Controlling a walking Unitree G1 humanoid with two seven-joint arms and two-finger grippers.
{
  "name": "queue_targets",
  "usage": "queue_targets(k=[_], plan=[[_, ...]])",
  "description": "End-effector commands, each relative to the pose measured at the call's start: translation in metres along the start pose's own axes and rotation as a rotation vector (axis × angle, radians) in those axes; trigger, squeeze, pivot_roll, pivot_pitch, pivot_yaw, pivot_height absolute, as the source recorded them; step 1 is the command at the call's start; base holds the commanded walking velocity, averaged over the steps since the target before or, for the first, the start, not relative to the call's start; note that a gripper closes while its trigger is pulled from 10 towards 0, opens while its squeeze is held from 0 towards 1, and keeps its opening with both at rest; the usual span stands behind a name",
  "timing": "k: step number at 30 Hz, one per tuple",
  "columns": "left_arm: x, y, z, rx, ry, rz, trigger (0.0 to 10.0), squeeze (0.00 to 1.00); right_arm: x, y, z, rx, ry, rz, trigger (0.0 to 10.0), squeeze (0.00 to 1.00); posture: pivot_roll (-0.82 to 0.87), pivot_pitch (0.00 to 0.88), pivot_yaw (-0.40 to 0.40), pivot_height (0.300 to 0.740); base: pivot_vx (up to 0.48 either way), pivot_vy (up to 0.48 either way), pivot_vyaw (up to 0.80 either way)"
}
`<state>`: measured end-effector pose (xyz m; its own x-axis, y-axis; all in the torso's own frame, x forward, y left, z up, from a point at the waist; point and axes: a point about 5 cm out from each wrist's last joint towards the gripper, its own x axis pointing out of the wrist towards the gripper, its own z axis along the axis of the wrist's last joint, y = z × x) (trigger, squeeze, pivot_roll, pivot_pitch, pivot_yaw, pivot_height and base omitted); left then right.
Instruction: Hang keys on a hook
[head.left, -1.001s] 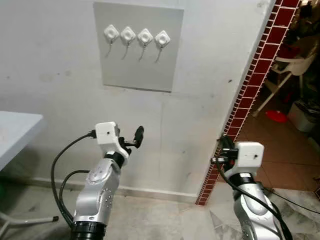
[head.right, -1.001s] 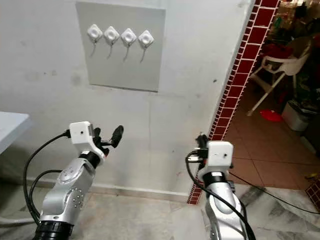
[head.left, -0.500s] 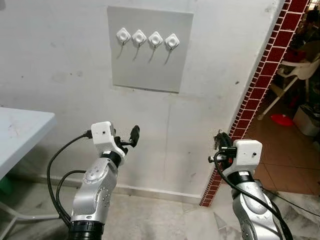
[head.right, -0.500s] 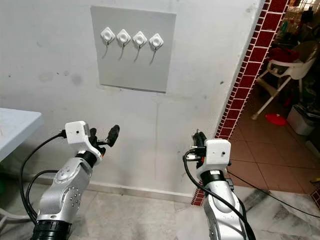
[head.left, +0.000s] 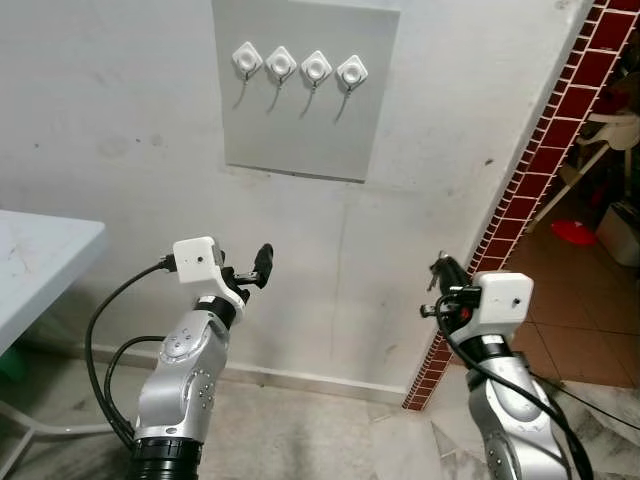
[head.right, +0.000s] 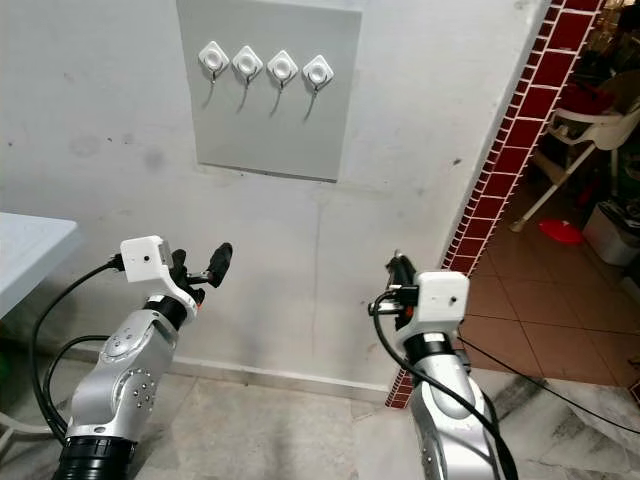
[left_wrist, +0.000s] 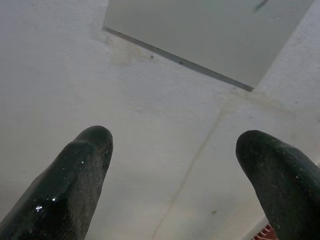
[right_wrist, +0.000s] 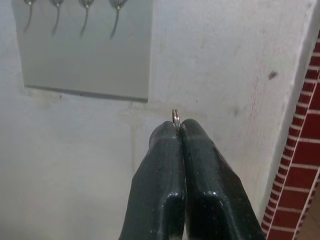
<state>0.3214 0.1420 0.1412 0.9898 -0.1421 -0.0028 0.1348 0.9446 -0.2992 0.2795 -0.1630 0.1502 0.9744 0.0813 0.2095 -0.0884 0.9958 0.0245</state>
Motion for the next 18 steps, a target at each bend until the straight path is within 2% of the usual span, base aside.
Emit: queue_targets(k=[1, 3, 18], plan=[[0.0021, -0.0047, 0.0067, 0.005, -0.016, -0.019, 10.0, 0.0, 0.0023, -0.0039, 0.0087, -0.003, -0.037, -0.003, 10.0, 0.0, -0.06, 0.009, -0.05, 0.74, 0.0, 0.0, 0.0], [0.0022, -0.004, 0.0071, 0.005, -0.017, -0.018, 10.0, 0.0, 0.0027, -0.0042, 0.0089, -0.002, -0.038, -0.003, 10.0, 0.0, -0.06, 0.009, -0.051, 0.74, 0.0, 0.0, 0.0], [0.0042, -0.002, 0.0103, -0.006, -0.028, -0.005, 10.0, 0.0, 0.0033, -0.0024, 0.0095, 0.004, -0.038, 0.009, 10.0, 0.0, -0.05, 0.008, -0.055, 0.74, 0.265, 0.0, 0.0]])
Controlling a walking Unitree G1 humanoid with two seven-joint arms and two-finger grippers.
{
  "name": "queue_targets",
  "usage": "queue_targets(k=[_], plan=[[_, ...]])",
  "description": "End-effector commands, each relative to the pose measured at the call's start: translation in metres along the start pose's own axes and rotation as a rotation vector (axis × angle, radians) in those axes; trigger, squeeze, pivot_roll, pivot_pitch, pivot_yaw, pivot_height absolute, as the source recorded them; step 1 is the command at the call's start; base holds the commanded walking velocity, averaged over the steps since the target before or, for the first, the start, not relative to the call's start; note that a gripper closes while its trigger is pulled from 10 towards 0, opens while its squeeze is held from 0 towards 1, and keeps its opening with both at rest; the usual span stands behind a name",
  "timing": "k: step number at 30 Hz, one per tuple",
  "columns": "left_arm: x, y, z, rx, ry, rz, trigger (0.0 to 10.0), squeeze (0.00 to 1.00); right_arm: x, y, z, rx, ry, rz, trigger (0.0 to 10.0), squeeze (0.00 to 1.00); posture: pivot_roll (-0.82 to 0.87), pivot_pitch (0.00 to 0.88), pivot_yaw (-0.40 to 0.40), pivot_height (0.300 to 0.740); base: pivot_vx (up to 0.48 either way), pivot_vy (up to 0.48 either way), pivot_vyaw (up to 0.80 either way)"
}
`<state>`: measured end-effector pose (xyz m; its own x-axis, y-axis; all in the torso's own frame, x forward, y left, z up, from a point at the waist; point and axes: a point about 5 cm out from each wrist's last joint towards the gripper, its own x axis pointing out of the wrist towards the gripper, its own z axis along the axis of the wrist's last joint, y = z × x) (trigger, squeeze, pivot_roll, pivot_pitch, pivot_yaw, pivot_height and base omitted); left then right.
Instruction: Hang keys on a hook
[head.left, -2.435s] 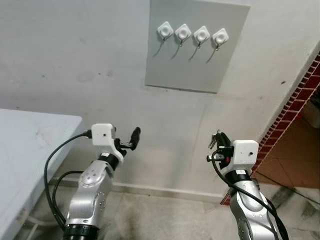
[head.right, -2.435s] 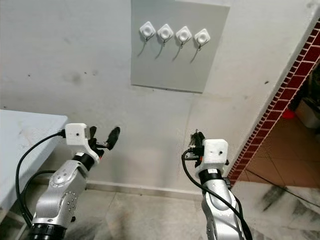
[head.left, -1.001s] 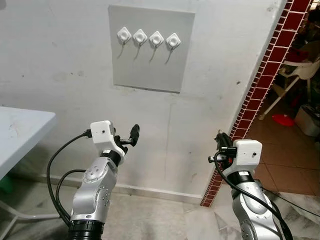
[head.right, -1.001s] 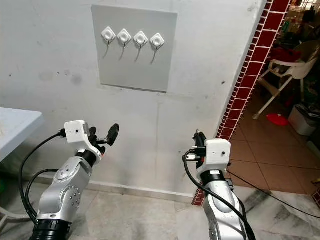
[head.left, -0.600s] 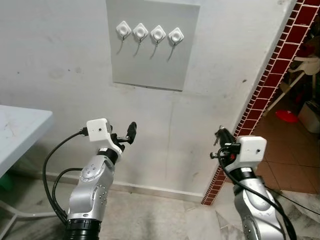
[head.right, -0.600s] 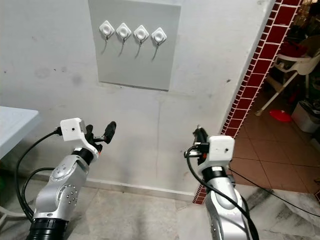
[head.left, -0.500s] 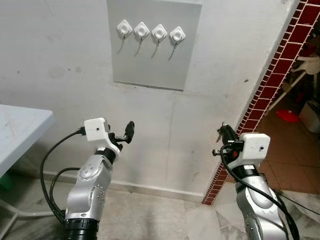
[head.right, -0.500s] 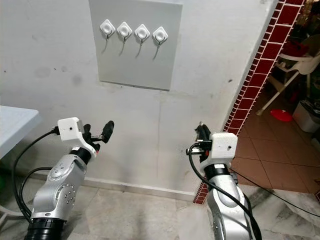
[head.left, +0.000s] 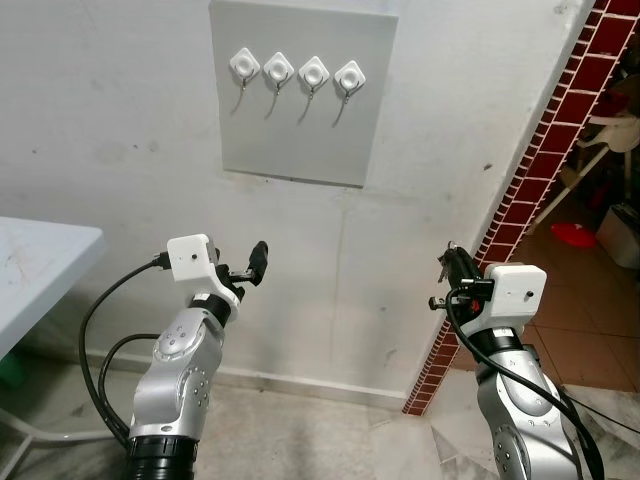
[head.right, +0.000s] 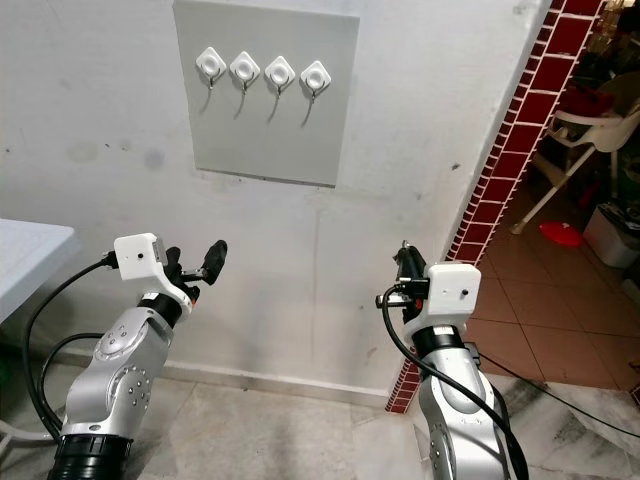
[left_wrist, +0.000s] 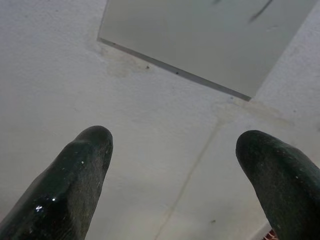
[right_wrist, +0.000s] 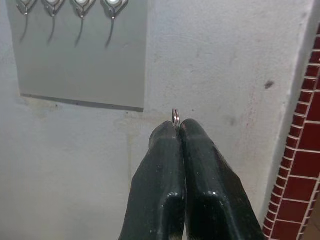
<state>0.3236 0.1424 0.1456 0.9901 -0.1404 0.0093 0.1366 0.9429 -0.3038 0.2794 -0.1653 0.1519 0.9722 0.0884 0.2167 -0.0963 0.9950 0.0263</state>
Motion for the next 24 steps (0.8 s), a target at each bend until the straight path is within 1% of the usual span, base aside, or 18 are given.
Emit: queue_targets(k=[1, 8, 24], plan=[[0.0021, -0.0013, 0.0059, -0.001, -0.016, -0.003, 10.0, 0.0, 0.0032, -0.0002, 0.0076, 0.001, -0.031, 0.002, 10.0, 0.0, -0.05, 0.008, -0.055, 0.74, 0.311, 0.0, 0.0], [0.0028, -0.0011, 0.0064, -0.007, -0.019, 0.0, 10.0, 0.0, 0.0024, 0.001, 0.0065, 0.003, -0.027, 0.004, 10.0, 0.0, -0.05, 0.007, -0.054, 0.74, 0.311, 0.0, 0.0], [0.0024, -0.0007, 0.0058, -0.015, -0.019, 0.005, 10.0, 0.0, 0.0022, 0.0023, 0.0055, 0.005, -0.023, 0.011, 10.0, 0.0, -0.05, 0.005, -0.06, 0.74, 0.302, 0.261, 0.0]])
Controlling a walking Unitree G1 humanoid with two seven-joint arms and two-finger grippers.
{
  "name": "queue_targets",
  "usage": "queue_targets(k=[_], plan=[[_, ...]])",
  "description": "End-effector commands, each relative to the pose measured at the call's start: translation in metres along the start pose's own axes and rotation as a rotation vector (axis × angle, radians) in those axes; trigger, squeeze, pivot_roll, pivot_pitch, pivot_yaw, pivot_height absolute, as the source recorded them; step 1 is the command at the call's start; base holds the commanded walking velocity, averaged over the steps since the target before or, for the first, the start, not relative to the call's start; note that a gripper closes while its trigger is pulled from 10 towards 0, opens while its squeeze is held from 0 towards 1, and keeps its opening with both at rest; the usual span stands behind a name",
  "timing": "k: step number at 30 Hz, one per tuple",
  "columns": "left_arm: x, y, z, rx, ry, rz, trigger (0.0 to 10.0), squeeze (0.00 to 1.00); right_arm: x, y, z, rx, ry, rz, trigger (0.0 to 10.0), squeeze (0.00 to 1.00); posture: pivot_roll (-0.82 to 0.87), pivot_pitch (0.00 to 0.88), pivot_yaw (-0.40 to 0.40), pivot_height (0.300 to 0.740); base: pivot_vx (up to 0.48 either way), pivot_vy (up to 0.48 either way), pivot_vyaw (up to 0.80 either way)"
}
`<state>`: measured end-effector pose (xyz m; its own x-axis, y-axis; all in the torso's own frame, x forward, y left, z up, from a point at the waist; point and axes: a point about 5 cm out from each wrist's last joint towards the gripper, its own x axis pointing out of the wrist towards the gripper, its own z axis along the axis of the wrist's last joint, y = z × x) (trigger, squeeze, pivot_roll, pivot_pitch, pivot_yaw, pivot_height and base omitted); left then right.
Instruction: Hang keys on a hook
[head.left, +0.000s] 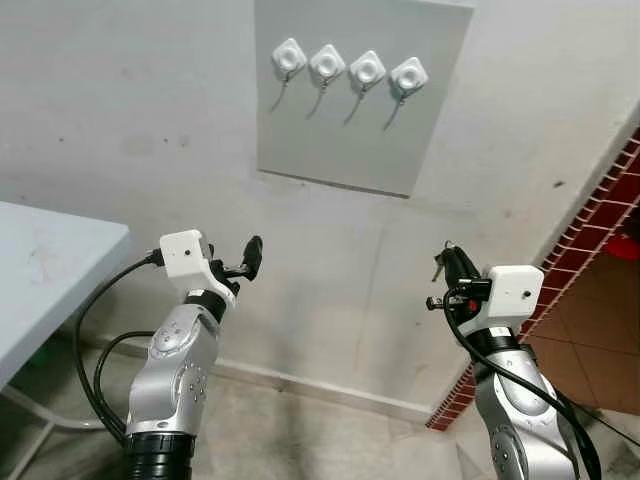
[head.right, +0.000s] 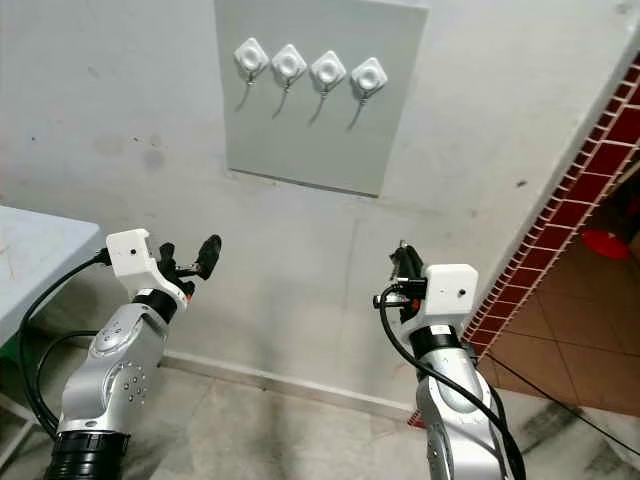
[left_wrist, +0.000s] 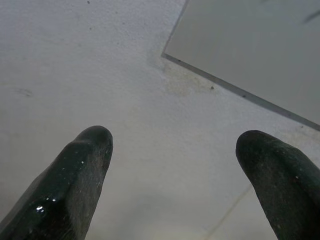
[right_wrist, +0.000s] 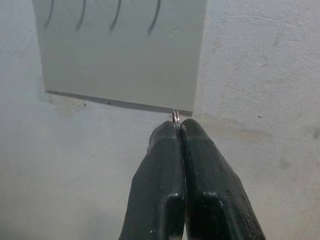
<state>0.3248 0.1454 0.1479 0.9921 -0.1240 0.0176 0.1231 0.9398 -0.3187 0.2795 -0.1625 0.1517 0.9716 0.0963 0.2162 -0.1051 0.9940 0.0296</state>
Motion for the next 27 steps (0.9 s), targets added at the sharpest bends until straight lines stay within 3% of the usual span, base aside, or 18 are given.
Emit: queue_targets(k=[1, 22, 27], plan=[[0.0016, -0.0032, 0.0025, 0.001, -0.005, -0.009, 10.0, 0.0, 0.002, -0.0003, 0.0057, 0.0, -0.023, 0.004, 10.0, 0.0, -0.05, 0.004, -0.06, 0.74, 0.3, 0.266, 0.0], [0.0014, -0.0059, 0.0011, 0.022, 0.006, -0.023, 10.0, 0.0, 0.0016, 0.0019, 0.0046, 0.003, -0.019, 0.005, 10.0, 0.0, -0.05, 0.005, -0.059, 0.74, 0.302, 0.264, 0.0], [0.0024, -0.0085, -0.0018, 0.054, 0.03, -0.026, 10.0, 0.0, 0.0012, 0.0025, 0.0042, 0.005, -0.018, 0.004, 10.0, 0.0, -0.05, 0.007, -0.057, 0.74, 0.176, 0.0, 0.0]])
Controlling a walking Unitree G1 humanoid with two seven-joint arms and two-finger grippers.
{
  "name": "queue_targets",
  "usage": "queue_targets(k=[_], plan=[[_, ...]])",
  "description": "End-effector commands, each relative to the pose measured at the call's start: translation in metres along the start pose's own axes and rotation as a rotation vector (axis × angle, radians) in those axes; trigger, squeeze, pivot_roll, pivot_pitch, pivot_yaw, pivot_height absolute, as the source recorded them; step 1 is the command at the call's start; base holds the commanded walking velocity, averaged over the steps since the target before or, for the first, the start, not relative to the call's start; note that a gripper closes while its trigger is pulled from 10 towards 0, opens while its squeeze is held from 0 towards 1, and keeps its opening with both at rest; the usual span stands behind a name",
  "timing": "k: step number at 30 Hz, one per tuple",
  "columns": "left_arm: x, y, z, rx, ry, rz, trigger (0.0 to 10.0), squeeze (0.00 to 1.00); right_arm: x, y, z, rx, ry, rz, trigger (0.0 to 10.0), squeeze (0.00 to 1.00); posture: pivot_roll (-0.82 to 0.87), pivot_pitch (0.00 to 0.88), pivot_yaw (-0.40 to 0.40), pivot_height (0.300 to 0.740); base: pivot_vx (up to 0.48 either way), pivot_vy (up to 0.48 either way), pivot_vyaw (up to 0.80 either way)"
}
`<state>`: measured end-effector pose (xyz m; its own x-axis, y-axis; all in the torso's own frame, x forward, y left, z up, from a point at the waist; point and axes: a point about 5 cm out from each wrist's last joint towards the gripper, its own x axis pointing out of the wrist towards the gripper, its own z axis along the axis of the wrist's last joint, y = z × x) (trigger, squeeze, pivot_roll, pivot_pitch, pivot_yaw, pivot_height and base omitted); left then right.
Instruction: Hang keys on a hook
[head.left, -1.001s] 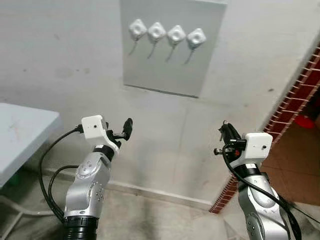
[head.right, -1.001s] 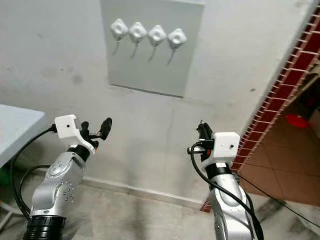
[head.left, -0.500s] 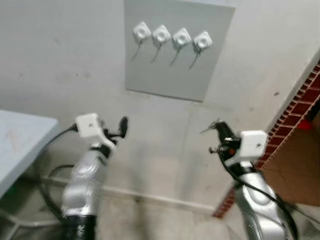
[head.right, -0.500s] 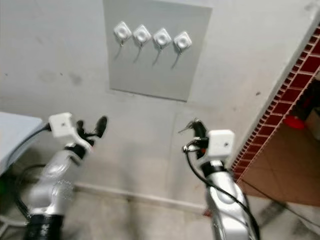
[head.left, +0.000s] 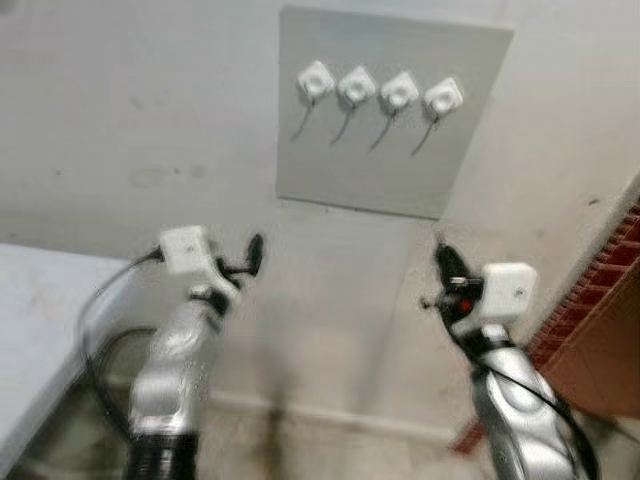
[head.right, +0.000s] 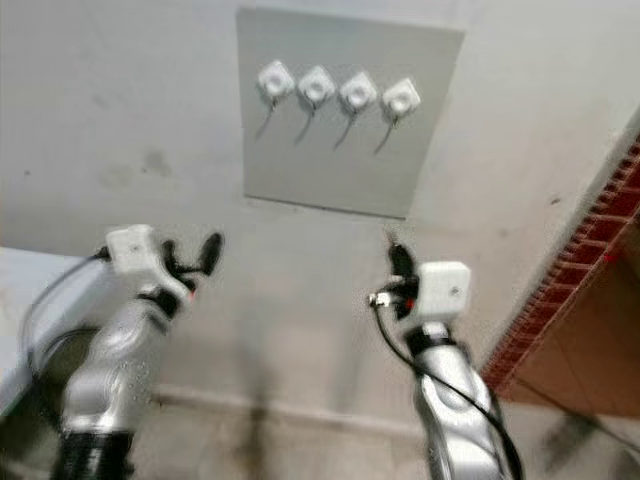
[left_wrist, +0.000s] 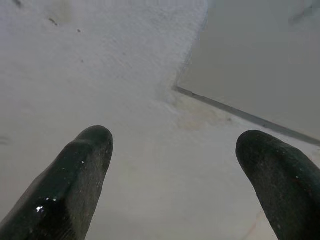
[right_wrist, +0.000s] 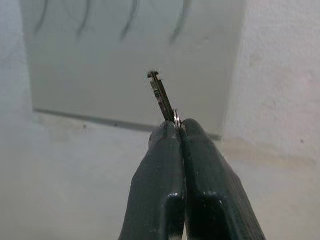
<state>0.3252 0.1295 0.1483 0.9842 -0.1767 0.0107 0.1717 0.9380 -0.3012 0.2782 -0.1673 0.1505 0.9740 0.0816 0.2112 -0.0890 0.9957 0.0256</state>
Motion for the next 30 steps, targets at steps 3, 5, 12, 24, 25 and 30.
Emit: queue_targets(k=[3, 5, 12, 24, 25, 30], plan=[[-0.001, 0.003, 0.002, 0.064, 0.007, 0.002, 10.0, 0.0, 0.003, 0.007, 0.005, 0.014, -0.022, 0.017, 10.0, 0.0, -0.05, 0.006, -0.055, 0.74, 0.0, 0.0, 0.0], [-0.001, 0.002, 0.002, 0.076, 0.008, -0.004, 10.0, 0.0, 0.003, 0.008, 0.004, 0.016, -0.021, 0.016, 10.0, 0.0, -0.05, 0.006, -0.054, 0.74, 0.0, 0.0, 0.0], [-0.001, -0.004, 0.004, 0.096, -0.006, -0.046, 10.0, 0.0, 0.003, 0.01, 0.003, 0.021, -0.016, 0.013, 10.0, 0.0, -0.04, 0.006, -0.053, 0.74, 0.0, 0.0, 0.0], [0.0, -0.005, 0.005, 0.166, 0.007, -0.07, 10.0, 0.0, 0.003, 0.011, 0.003, 0.026, -0.017, 0.01, 10.0, 0.0, -0.05, 0.007, -0.048, 0.74, 0.0, 0.0, 0.0], [0.0, -0.006, 0.005, 0.169, 0.006, -0.073, 10.0, 0.0, 0.003, 0.011, 0.003, 0.027, -0.018, 0.01, 10.0, 0.0, -0.05, 0.007, -0.048, 0.74, 0.0, 0.0, 0.0], [0.0, -0.007, 0.004, 0.145, 0.013, -0.081, 10.0, 0.0, 0.003, 0.011, 0.003, 0.026, -0.017, 0.009, 10.0, 0.0, -0.05, 0.009, -0.049, 0.74, 0.0, 0.0, 0.0]])
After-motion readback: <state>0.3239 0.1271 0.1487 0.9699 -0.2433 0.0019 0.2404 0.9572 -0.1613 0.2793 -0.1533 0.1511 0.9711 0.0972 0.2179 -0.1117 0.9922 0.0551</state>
